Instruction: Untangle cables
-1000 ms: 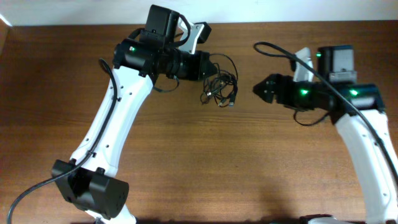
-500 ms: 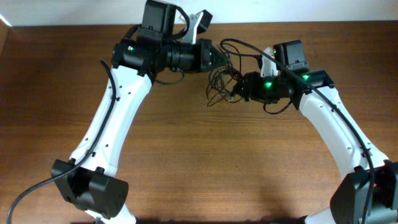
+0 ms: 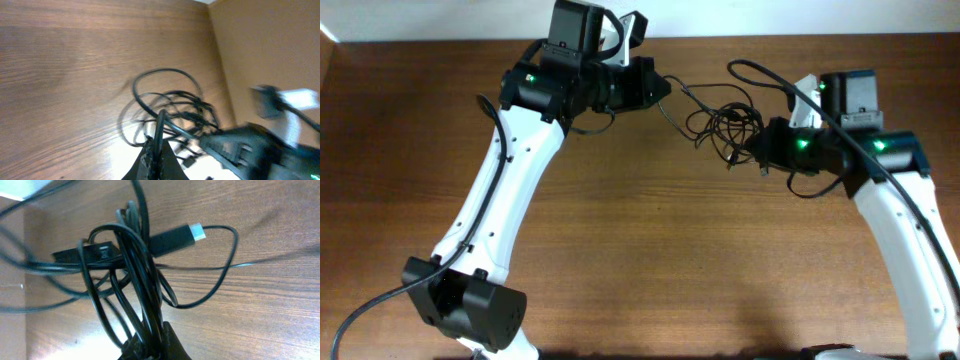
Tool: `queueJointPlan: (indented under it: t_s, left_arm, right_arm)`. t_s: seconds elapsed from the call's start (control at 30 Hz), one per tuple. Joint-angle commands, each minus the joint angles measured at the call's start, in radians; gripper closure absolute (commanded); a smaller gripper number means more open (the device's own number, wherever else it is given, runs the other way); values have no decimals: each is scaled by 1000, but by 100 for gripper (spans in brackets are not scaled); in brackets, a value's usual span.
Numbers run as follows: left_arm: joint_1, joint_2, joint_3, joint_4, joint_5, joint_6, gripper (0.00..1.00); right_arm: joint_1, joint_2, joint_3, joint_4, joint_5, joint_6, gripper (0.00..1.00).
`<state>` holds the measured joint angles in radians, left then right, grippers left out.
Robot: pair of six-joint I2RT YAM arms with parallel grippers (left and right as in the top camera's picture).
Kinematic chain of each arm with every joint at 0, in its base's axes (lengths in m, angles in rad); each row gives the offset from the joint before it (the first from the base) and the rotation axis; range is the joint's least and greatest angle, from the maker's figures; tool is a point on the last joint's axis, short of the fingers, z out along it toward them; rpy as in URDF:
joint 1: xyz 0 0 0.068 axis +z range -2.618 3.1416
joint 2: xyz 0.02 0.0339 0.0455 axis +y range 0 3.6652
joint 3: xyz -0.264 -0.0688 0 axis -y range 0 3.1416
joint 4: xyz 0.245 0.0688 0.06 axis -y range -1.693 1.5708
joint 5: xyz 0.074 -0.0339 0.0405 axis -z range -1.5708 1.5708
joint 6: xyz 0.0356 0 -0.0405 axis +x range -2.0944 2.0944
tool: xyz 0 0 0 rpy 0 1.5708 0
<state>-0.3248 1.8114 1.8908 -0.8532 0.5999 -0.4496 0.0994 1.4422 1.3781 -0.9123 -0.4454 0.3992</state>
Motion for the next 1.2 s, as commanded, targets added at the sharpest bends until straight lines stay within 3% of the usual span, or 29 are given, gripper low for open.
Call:
queueJointPlan:
  t_s: [0.0, 0.13, 0.2, 0.23, 0.5, 0.7, 0.8, 0.83, 0.9, 0.97, 1.07, 1.17]
  left_arm:
    - [7, -26, 13, -69, -218, 63, 100]
    - [7, -26, 13, -217, -571, 63, 100]
    - [7, -26, 13, -233, -658, 65, 100]
    - [7, -26, 13, -234, -673, 111, 100]
    - [7, -26, 13, -244, -736, 115, 100]
    - [7, -26, 13, -282, -871, 133, 100]
    - [7, -26, 13, -286, -759, 134, 100]
    - [7, -26, 13, -285, -608, 156, 100]
    - [7, -26, 13, -285, -458, 238, 100]
    - [7, -26, 13, -287, -354, 294, 92]
    - [6, -26, 11, -306, -348, 295, 74]
    - [6, -26, 11, -308, -349, 295, 66]
  right_arm:
    - [-4, -93, 15, -26, 13, -29, 96]
    - [-4, -167, 15, -84, 129, -28, 96]
    - [-4, -168, 15, -103, 169, -27, 96]
    - [-11, -168, 15, -108, 170, -27, 96]
    - [-209, -166, 15, -200, 174, -79, 96]
    - [-370, -166, 15, -266, 195, -91, 96]
    - [-366, -160, 15, -266, 61, -142, 96]
    - [-343, -151, 15, -266, 3, -160, 96]
    - [-265, -128, 15, -262, -8, -160, 96]
    - [-179, -98, 15, -245, -7, -156, 96]
    - [-93, -22, 15, -222, -7, -129, 96]
    - [-40, 41, 15, -198, -7, -129, 96]
